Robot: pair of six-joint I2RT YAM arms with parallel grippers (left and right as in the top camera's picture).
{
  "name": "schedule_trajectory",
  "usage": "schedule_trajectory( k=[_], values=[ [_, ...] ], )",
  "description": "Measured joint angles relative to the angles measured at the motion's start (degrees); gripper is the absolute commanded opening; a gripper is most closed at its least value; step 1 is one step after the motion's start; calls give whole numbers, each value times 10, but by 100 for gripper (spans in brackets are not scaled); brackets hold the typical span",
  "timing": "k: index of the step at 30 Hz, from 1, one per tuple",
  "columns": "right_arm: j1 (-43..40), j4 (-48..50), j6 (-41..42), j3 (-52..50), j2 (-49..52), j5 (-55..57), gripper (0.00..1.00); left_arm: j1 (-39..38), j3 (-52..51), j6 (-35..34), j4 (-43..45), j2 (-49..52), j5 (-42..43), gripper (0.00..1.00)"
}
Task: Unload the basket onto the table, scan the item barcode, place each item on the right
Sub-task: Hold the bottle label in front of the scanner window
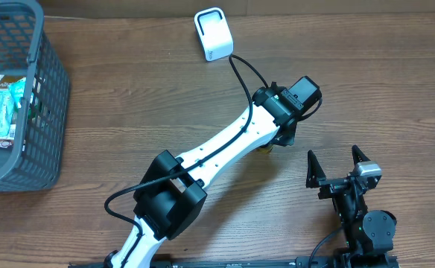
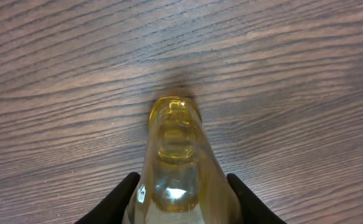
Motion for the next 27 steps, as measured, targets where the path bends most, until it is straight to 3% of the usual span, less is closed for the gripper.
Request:
schedule_trajectory(
  k=[3, 10, 18, 24, 27],
  values=[
    [0, 0, 0, 0, 0, 0, 100, -1, 0, 8, 2, 0, -4, 72],
    [0, 0, 0, 0, 0, 0, 100, -1, -3, 8, 2, 0, -4, 87],
    [0, 0, 0, 0, 0, 0, 100, 7, 13, 10, -12, 0, -3, 88],
    [0, 0, 0, 0, 0, 0, 100, 22, 89, 47, -30, 0, 9, 82],
    [0, 0, 0, 0, 0, 0, 100, 26, 108, 64, -40, 0, 18, 86]
  ],
)
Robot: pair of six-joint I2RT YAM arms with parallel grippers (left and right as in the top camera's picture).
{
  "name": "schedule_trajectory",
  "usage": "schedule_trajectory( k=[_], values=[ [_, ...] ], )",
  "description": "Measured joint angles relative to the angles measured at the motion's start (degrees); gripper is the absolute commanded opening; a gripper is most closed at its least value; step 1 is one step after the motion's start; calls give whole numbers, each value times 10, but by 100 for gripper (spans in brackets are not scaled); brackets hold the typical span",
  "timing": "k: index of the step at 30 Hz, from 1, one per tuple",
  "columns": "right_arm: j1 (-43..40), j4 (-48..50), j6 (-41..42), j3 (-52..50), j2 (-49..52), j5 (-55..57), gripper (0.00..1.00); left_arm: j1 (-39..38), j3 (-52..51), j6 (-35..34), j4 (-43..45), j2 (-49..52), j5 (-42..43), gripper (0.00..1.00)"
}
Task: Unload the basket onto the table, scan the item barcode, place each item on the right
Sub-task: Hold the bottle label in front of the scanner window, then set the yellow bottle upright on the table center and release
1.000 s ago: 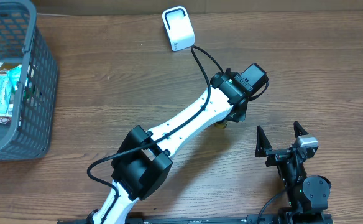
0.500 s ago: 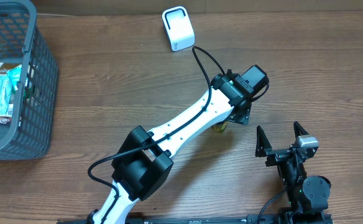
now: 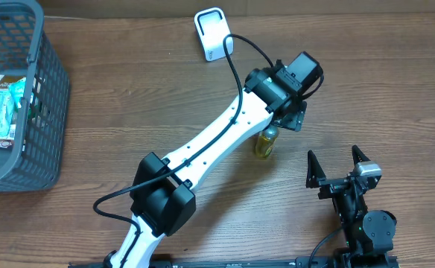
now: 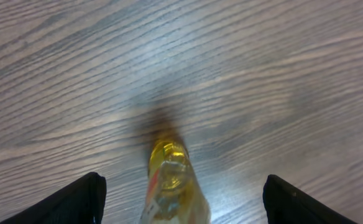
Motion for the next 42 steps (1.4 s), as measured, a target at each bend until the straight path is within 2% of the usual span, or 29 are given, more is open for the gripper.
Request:
schedule_trajectory(
  k=[4, 7, 9, 13, 18, 25, 28, 29, 33, 35, 38, 42],
  values=[
    [0, 0, 0, 0, 0, 0, 100, 1, -1, 17, -30, 0, 9, 85],
    [0, 0, 0, 0, 0, 0, 100, 0, -15, 21, -30, 0, 13, 81],
    [0, 0, 0, 0, 0, 0, 100, -1, -36, 23, -25, 0, 14, 76],
    [0, 0, 0, 0, 0, 0, 100, -1, -72, 24, -10, 0, 17, 55],
    [0, 0, 0, 0, 0, 0, 100, -1, -86, 23, 7, 0, 26, 50],
    [0, 0, 0, 0, 0, 0, 100, -1, -86, -1, 15, 0, 34, 49],
    [0, 0, 0, 0, 0, 0, 100, -1, -86, -14, 15, 0, 35, 36],
    [0, 0, 0, 0, 0, 0, 100, -1, -86, -17, 15, 0, 37, 36],
    [0, 0, 0, 0, 0, 0, 100, -1, -86, -27, 16, 0, 39, 41],
    [0, 0, 0, 0, 0, 0, 100, -1, -86, -31, 16, 0, 39, 50],
    [0, 0, 0, 0, 0, 0, 100, -1, -87, -41, 17, 0, 40, 74],
    [0, 0, 0, 0, 0, 0, 100, -1, -87, -42, 23, 0, 41, 83]
  ],
)
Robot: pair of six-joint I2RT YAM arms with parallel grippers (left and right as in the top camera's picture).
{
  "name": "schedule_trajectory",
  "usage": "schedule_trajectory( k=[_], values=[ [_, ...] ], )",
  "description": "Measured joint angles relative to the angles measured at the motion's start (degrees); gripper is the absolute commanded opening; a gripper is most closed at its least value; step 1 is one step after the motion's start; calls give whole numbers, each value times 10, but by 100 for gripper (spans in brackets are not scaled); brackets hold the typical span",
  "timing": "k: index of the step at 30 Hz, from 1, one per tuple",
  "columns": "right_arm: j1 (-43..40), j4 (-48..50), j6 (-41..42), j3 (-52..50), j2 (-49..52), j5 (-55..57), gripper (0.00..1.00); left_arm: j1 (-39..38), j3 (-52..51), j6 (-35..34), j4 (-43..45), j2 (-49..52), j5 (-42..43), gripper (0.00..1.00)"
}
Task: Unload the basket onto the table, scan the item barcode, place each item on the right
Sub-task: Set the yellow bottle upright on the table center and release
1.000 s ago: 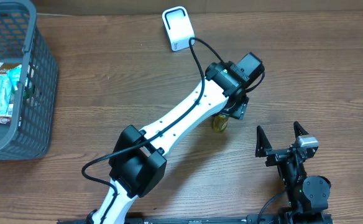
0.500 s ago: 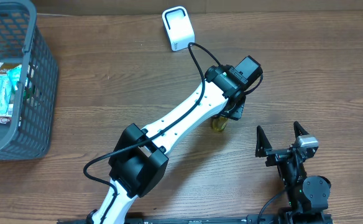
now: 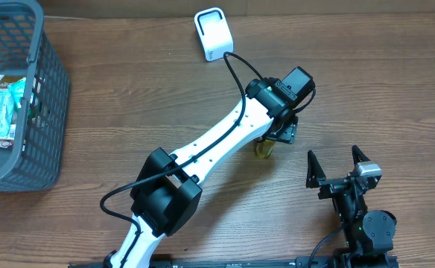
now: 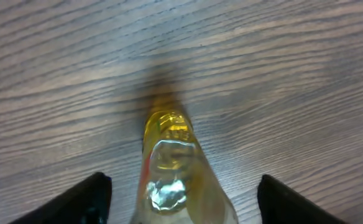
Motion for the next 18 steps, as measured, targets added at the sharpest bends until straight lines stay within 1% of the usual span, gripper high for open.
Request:
schedule_trajectory(
  k=[3, 6, 9, 14, 18],
  values=[
    [0, 0, 0, 0, 0, 0, 100, 0, 0, 0, 3, 0, 0, 84],
    [0, 0, 0, 0, 0, 0, 100, 1, 4, 2, -1, 0, 0, 88],
    [0, 0, 0, 0, 0, 0, 100, 8, 33, 17, -14, 0, 0, 91],
    [0, 0, 0, 0, 0, 0, 100, 37, 137, 44, -51, 0, 2, 91],
    [0, 0, 0, 0, 0, 0, 100, 87, 234, 59, -101, 0, -5, 91]
  ],
)
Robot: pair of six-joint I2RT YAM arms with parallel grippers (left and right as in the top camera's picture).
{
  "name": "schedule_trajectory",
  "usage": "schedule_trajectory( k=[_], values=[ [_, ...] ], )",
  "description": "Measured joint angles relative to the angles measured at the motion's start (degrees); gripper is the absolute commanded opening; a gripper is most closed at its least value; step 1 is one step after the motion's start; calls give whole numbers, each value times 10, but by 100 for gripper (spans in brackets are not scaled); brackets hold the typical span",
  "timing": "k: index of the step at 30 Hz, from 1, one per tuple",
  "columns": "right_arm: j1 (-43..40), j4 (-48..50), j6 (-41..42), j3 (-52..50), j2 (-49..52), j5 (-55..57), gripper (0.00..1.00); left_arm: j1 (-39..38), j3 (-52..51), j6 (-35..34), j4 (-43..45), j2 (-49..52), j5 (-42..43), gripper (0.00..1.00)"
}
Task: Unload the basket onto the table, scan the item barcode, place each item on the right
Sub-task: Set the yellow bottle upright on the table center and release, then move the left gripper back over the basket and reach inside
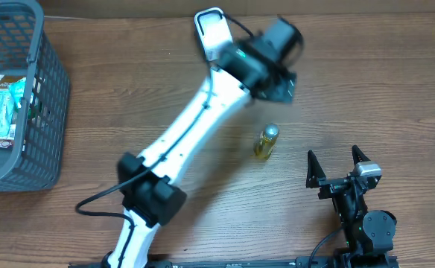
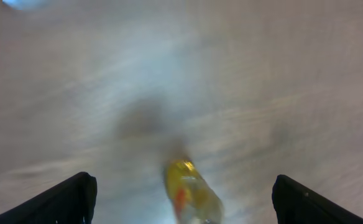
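A small bottle of yellow liquid stands upright on the wooden table, right of the middle. In the blurred left wrist view the bottle shows from above, well below the camera. My left gripper hangs high over the table behind the bottle, blurred by motion, near the white barcode scanner. Its jaws are wide open and empty, and the left gripper has one dark finger at each lower corner. My right gripper rests open at the front right, empty.
A grey plastic basket with packets inside stands at the far left. The scanner's black cable runs by my left arm, which stretches diagonally across the table's middle. The wooden table reaches to the right edge of the view.
My left gripper was open and low around the bottle. Now it is much higher and farther back, toward the scanner, still open. The bottle stands where it was. The right arm has not moved.
My left gripper was shut on the bottle standing on the table. Then it was open above the bottle, which stood free. It was then low around the bottle, still open, and now is lifted away toward the scanner without it.
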Motion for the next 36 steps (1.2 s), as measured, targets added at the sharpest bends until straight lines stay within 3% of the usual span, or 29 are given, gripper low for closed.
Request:
schedule_trajectory(
  k=[11, 14, 25, 36],
  values=[
    [0, 0, 0, 0, 0, 0, 100, 191, 288, 32, -213, 0, -92, 100],
    [0, 0, 0, 0, 0, 0, 100, 259, 330, 57, -221, -7, -110, 100],
    [0, 0, 0, 0, 0, 0, 100, 473, 334, 77, -222, -32, -55, 99],
    [0, 0, 0, 0, 0, 0, 100, 558, 213, 108, -224, -42, -58, 100]
  ],
)
